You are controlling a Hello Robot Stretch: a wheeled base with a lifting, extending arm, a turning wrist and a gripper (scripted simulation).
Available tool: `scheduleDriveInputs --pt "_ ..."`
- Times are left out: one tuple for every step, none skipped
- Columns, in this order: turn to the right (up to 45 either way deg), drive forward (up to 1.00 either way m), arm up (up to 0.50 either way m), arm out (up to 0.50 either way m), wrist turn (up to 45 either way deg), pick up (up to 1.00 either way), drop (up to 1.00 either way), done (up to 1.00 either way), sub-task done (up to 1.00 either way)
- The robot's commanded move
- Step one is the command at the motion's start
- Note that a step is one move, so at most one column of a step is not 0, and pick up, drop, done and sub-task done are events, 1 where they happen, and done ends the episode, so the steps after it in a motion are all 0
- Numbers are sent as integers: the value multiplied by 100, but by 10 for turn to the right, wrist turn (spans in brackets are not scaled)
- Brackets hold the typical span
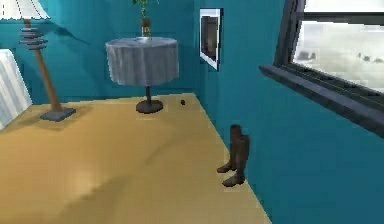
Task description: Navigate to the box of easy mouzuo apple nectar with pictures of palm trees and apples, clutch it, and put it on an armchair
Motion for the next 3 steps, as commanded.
scheduleDriveInputs --pt "210 0 0 0 0 0 0 0 0" --pt "0 10 0 0 0 0 0 0 0" --pt "-450 0 0 0 0 0 0 0 0"
